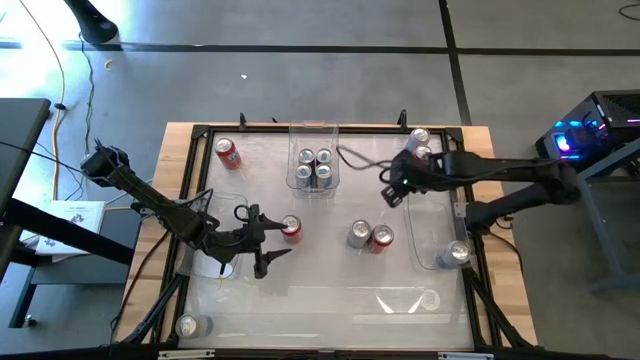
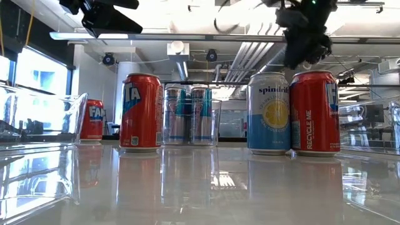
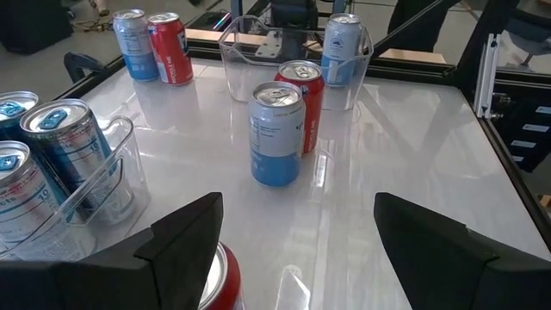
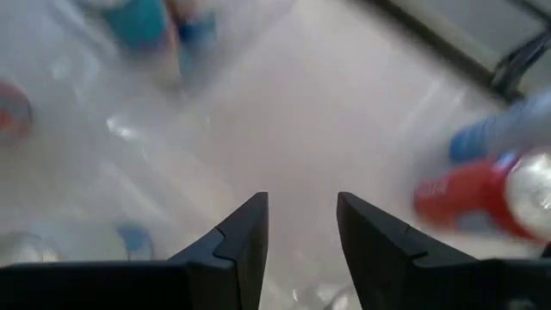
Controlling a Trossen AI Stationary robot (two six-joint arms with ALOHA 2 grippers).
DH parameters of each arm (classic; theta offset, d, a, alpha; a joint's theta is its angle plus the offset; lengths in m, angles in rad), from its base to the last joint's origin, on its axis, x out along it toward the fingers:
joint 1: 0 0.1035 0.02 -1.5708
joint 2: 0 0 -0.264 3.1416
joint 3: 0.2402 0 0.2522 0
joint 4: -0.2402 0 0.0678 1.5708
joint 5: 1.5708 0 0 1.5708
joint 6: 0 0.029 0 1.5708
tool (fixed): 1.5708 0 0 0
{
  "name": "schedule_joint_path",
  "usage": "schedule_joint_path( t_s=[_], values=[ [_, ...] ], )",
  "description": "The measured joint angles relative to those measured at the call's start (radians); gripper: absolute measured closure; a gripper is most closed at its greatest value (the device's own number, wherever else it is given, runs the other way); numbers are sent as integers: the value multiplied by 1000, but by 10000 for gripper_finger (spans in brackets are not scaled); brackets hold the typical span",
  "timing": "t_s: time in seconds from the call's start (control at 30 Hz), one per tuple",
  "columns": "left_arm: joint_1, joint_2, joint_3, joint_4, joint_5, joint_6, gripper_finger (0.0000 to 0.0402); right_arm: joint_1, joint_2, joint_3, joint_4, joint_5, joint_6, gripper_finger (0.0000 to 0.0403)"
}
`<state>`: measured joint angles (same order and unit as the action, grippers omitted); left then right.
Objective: Sort soda cans
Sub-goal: Put the top right blue-white soda can into the bottom right transparent bin
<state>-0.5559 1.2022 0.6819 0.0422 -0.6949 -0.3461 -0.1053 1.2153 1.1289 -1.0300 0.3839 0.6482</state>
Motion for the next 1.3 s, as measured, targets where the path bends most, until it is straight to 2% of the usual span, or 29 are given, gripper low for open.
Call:
schedule_joint_path(
  t_s=[0.2,0.3,0.43,0.53,0.63,0.87,0.97,1.1,1.3],
  values=[
    [17,0,0,0,2,8,106,-194,-4,68,19,9,-170,255],
    [27,0,0,-2,7,15,106,-347,10,77,37,-59,-253,216],
    [37,0,0,-2,20,19,106,-535,54,82,69,-182,-343,141],
    [39,0,0,-3,21,20,106,-642,99,83,77,-204,-362,99],
    [40,0,0,-10,21,25,106,-719,152,83,69,-205,-362,86],
    [40,0,0,-22,24,18,106,-786,281,83,70,-204,-369,84],
    [40,0,0,-22,27,14,106,-796,318,84,71,-166,-363,84],
    [40,0,0,-23,31,8,106,-800,334,86,73,-132,-364,84],
    [40,0,0,-23,31,7,106,-799,309,85,65,-166,-369,84]
  ],
)
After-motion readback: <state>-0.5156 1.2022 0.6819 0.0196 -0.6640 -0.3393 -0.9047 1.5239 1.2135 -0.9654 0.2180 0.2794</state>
